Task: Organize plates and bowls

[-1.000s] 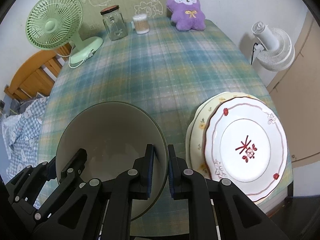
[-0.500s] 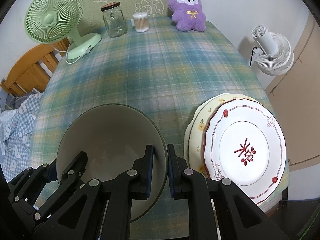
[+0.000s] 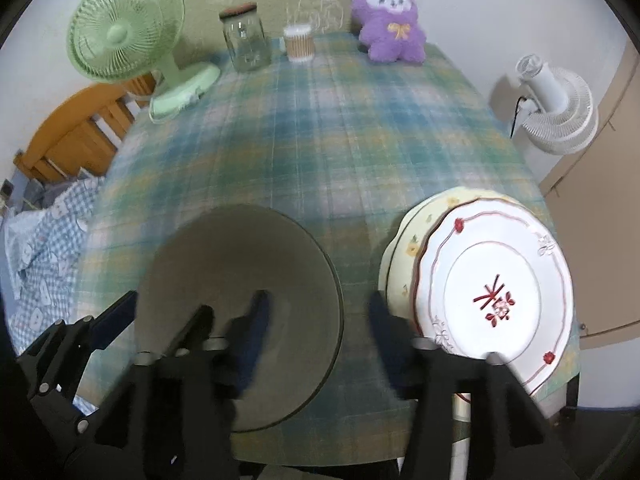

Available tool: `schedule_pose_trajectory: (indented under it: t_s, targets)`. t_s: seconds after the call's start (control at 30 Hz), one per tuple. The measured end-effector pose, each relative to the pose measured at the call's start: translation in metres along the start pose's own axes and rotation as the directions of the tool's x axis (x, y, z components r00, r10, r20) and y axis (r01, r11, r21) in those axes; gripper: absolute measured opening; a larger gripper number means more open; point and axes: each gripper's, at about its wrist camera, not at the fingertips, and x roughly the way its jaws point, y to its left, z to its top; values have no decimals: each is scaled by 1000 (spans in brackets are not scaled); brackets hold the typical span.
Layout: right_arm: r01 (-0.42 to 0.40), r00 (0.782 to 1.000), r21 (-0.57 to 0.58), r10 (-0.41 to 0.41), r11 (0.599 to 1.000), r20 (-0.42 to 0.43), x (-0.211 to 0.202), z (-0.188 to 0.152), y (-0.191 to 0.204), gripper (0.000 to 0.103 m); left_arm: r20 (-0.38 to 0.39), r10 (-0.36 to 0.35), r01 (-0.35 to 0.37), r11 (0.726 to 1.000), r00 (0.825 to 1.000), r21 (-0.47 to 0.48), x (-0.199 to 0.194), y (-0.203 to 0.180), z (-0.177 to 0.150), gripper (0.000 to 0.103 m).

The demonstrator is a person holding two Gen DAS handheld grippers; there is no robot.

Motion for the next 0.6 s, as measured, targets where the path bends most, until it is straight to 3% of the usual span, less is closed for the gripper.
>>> schedule_pose_trajectory:
  t_s: [0.07,0.33,0.6]
  targets:
    - [6,1000,-12,-6,1000,22,-9,0,1,68,12,-7,7,1000,1000,-4,-5,2,1,65]
    - [10,999,5,-10,1000,36,-20,0,-3,68,55,-8,9,1000,998,-5,-17,5,1,80]
    - [-40,999,11,40,999,22,-8,1,-8,68,62,-6,7,1000,998,-18,-13,8,-1,83]
